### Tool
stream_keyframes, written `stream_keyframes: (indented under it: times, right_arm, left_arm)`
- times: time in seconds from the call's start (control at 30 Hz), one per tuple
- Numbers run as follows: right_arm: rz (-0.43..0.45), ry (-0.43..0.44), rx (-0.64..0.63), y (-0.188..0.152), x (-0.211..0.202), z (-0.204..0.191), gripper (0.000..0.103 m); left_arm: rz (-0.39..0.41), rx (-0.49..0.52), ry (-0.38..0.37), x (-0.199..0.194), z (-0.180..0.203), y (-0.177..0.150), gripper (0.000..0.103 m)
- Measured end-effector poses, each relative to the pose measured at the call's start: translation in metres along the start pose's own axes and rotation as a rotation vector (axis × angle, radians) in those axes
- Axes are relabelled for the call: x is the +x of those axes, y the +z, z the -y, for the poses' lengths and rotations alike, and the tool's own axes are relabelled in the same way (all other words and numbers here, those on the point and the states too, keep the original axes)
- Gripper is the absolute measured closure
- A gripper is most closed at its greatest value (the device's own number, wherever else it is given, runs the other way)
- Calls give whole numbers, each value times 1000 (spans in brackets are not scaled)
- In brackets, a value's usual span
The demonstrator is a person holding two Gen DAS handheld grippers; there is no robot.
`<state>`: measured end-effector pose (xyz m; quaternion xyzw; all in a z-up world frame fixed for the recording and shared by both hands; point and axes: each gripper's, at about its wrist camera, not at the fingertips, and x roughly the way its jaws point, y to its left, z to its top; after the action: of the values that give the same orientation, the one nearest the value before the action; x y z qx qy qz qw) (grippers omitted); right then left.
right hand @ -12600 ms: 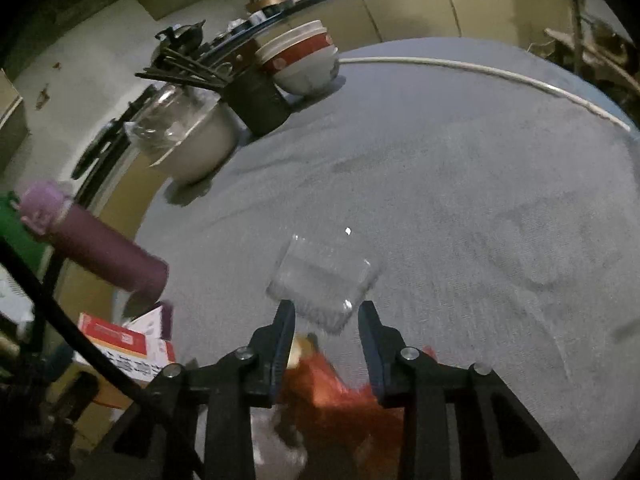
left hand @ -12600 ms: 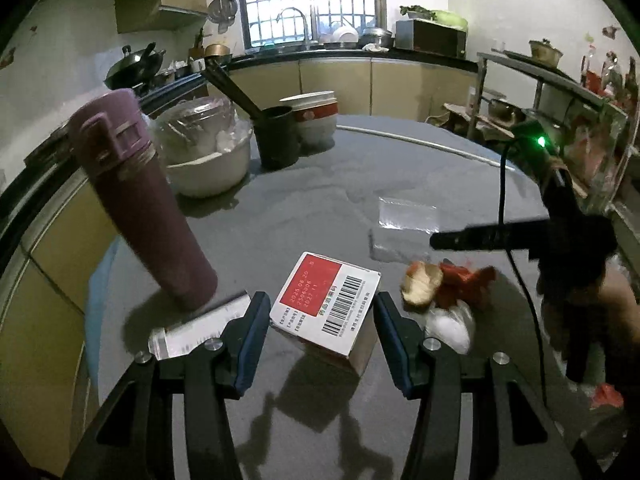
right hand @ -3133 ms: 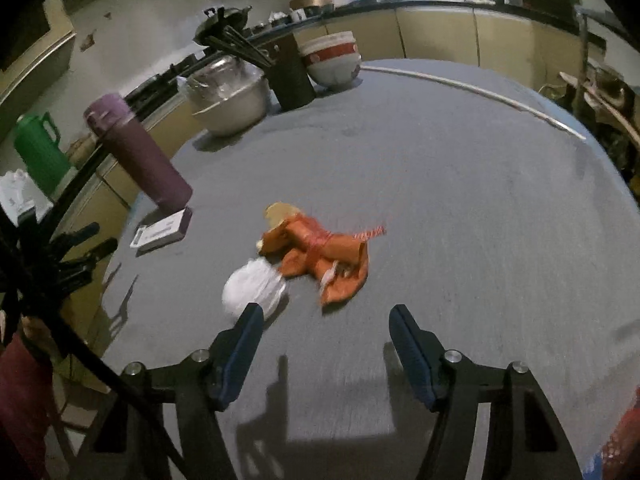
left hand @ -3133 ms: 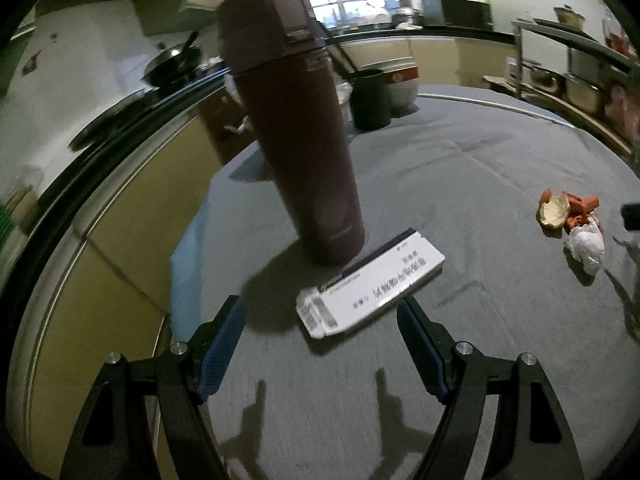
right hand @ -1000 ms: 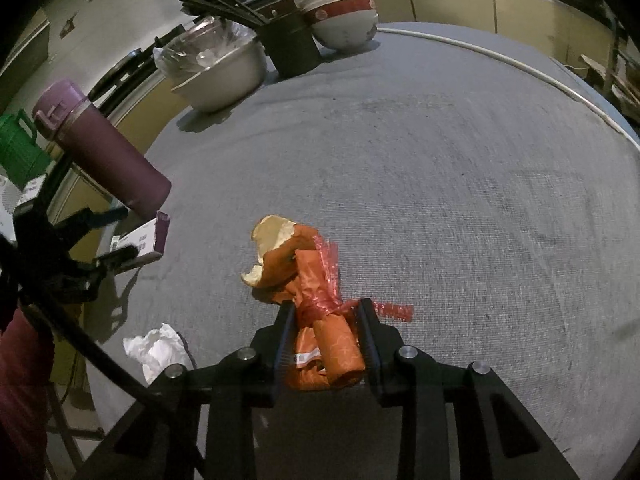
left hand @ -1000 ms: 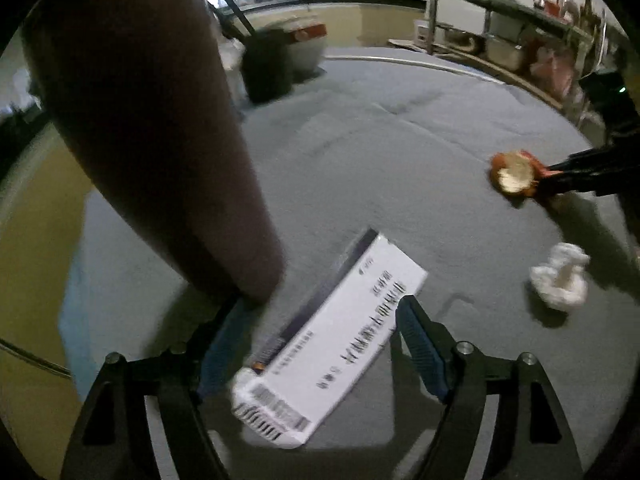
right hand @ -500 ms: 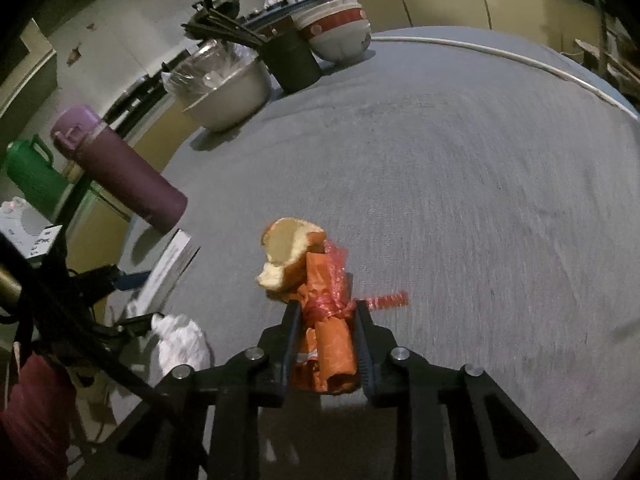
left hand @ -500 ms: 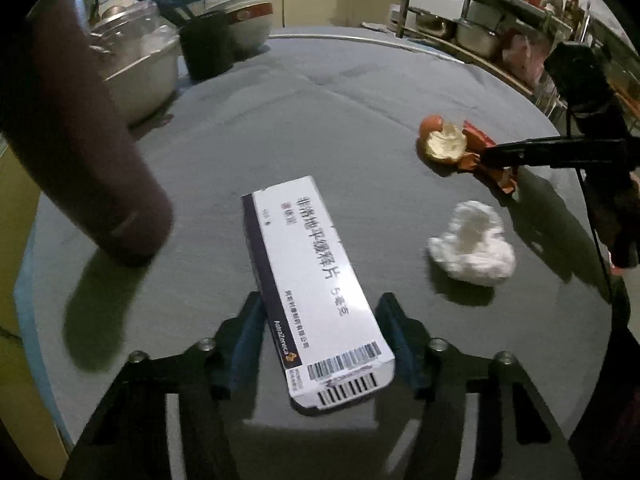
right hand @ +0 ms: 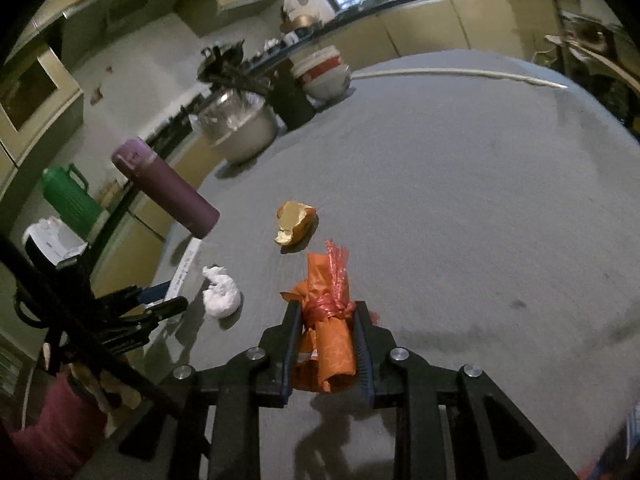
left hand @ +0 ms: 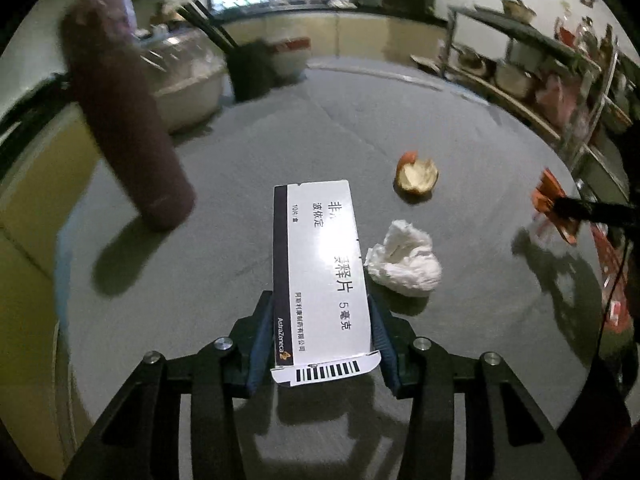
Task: Collect trash
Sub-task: 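Close the left tool on the white medicine box and lift it, then carry the white box and orange bag over the red basket with both tools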
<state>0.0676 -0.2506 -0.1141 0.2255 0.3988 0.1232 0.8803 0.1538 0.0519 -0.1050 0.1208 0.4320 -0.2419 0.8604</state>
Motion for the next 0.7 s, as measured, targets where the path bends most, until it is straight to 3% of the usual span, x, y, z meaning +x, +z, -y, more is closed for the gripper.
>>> stream_keyframes:
  times: [0.27,0.4,0.7]
  right_arm:
    - [85,50,27,-24,-49,-6,76]
    - [122,67,29,-31,-68,-13,76]
    - [175,90,39,-49,-109,-11,76]
  left_arm:
    - [127,-9,167,-59,64,0,55]
    - [152,28,213,-75,109,0,55]
    - [156,79,248,-86,171,-1,55]
